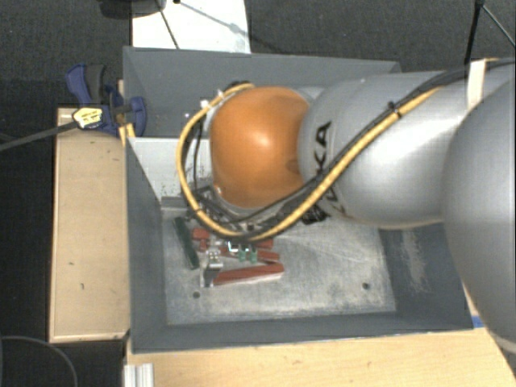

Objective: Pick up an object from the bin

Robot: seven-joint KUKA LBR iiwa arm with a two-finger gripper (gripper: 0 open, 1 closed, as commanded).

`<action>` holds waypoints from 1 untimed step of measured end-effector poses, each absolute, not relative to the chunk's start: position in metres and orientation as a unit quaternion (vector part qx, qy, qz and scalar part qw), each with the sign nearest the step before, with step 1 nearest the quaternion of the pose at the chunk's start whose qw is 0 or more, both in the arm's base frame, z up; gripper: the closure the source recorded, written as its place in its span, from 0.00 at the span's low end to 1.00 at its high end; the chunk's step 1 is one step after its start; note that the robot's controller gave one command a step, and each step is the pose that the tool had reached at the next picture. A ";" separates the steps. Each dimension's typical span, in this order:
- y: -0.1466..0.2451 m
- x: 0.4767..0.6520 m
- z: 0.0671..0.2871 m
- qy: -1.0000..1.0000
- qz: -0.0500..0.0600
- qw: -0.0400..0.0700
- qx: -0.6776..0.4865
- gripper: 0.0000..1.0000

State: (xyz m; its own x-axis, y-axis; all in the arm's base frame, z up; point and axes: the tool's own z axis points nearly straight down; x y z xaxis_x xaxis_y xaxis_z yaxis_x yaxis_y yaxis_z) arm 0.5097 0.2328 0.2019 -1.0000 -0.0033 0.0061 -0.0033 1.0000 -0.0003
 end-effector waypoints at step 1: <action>0.231 0.512 0.206 -1.000 -0.001 -0.001 -0.001 0.00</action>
Offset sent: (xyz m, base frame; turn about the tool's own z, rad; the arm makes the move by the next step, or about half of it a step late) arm 0.0814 -0.0839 -0.1319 -0.1551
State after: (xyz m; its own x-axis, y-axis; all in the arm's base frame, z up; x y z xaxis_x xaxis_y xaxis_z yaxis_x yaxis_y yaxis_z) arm 0.5119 0.2315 0.2064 -1.0000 0.0024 -0.0018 0.0024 1.0000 0.0017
